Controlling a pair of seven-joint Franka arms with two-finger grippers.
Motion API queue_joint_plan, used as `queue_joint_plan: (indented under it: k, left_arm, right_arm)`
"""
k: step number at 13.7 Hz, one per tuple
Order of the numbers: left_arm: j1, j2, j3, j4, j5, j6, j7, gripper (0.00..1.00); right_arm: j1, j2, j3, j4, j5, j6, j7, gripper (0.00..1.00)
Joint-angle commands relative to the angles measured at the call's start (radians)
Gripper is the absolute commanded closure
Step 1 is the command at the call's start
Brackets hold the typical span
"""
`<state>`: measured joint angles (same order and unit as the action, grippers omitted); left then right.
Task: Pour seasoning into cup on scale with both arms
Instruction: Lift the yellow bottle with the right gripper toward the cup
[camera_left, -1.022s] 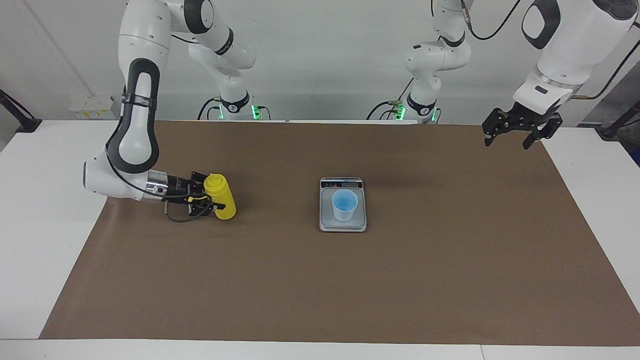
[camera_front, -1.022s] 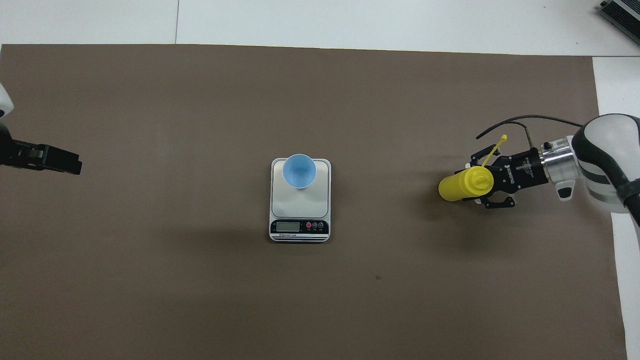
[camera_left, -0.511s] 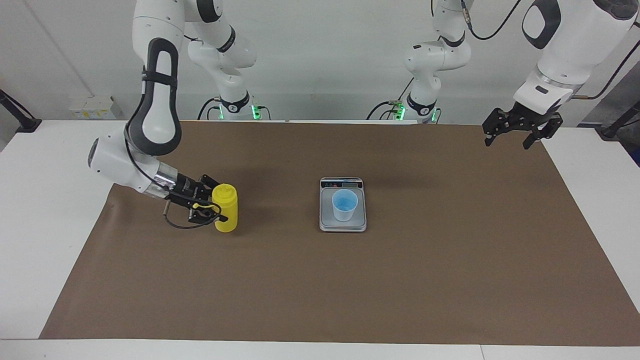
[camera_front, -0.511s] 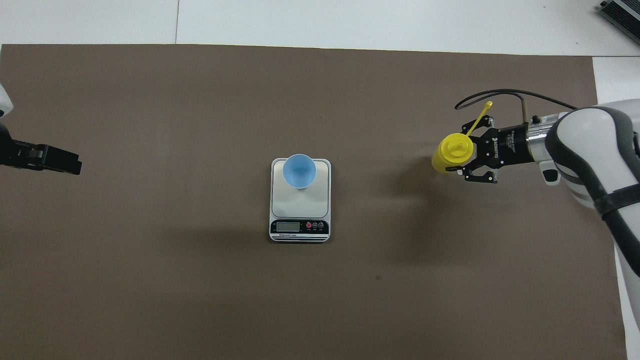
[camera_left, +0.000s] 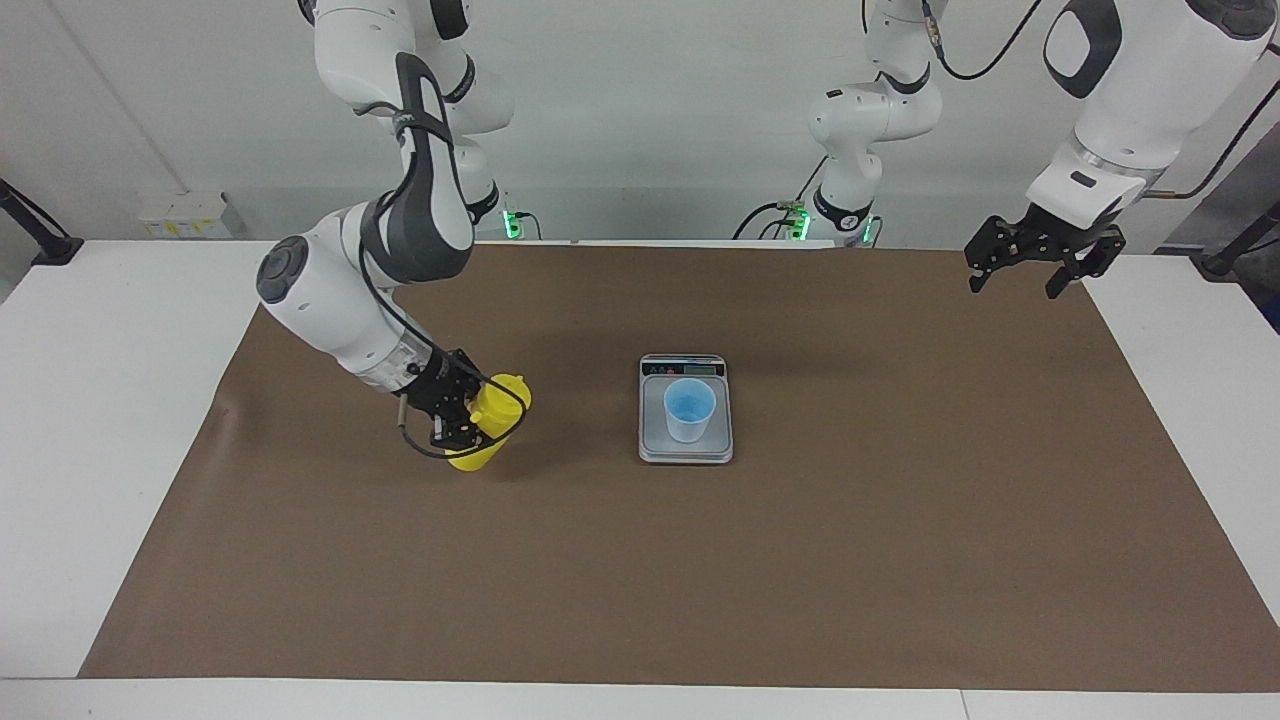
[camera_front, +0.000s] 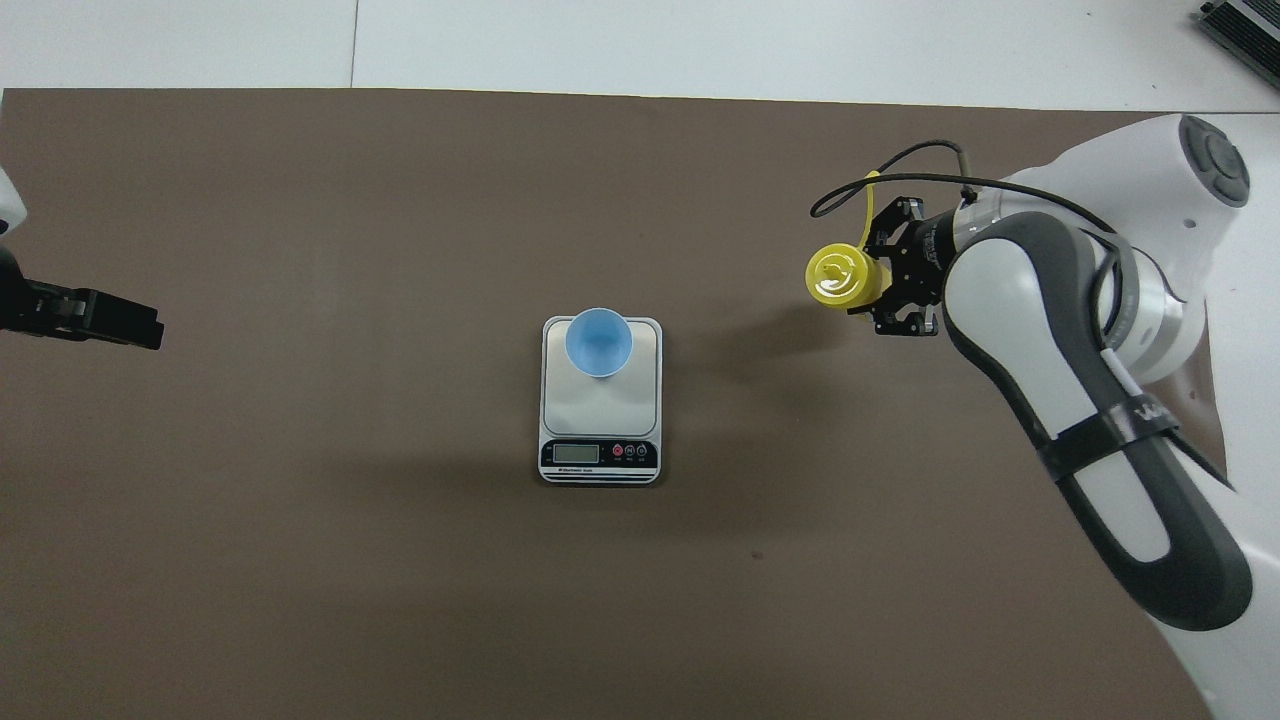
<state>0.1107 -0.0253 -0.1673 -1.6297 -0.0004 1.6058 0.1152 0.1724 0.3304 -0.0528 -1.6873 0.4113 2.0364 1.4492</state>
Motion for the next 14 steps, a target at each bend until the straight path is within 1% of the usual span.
queue_joint_plan:
  k: [1, 2, 3, 4, 6, 7, 8, 9, 12, 13, 14]
  left_arm:
    - [0.012, -0.024, -0.008, -0.022, 0.000, -0.003, 0.004, 0.00]
    - [0.012, -0.024, -0.008, -0.022, 0.000, -0.003, 0.004, 0.00]
    - [0.012, -0.024, -0.008, -0.022, 0.000, -0.003, 0.004, 0.00]
    - [0.012, -0.024, -0.008, -0.022, 0.000, -0.003, 0.003, 0.00]
    - [0.012, -0.025, -0.008, -0.022, 0.000, -0.003, 0.003, 0.00]
    - [0.012, -0.025, -0.008, -0.022, 0.000, -0.003, 0.003, 0.00]
    - [0.012, -0.025, -0.008, -0.024, 0.000, -0.003, 0.003, 0.00]
    - [0.012, -0.025, -0.008, -0.024, 0.000, -0.003, 0.003, 0.00]
    - [0.012, -0.025, -0.008, -0.024, 0.000, -0.001, 0.003, 0.00]
    - [0.012, -0.025, -0.008, -0.024, 0.000, -0.001, 0.003, 0.00]
    - [0.012, -0.025, -0.008, -0.024, 0.000, -0.001, 0.003, 0.00]
  right_arm:
    - [0.044, 0.045, -0.002, 0.080, -0.090, 0.042, 0.098, 1.00]
    - [0.067, 0.051, -0.002, 0.096, -0.165, 0.038, 0.115, 1.00]
    - [0.099, 0.064, -0.002, 0.122, -0.269, 0.035, 0.126, 1.00]
    - [0.117, 0.077, 0.001, 0.161, -0.337, 0.034, 0.151, 1.00]
    - [0.143, 0.091, -0.001, 0.181, -0.408, 0.059, 0.212, 1.00]
    - [0.171, 0.096, -0.001, 0.182, -0.478, 0.092, 0.215, 1.00]
    - [0.174, 0.101, 0.002, 0.182, -0.538, 0.103, 0.214, 1.00]
    - [0.179, 0.111, 0.004, 0.186, -0.567, 0.111, 0.214, 1.00]
    - [0.217, 0.168, 0.008, 0.268, -0.635, 0.108, 0.215, 1.00]
    - [0.267, 0.186, 0.001, 0.281, -0.660, 0.107, 0.230, 1.00]
    - [0.295, 0.199, -0.002, 0.284, -0.704, 0.105, 0.290, 1.00]
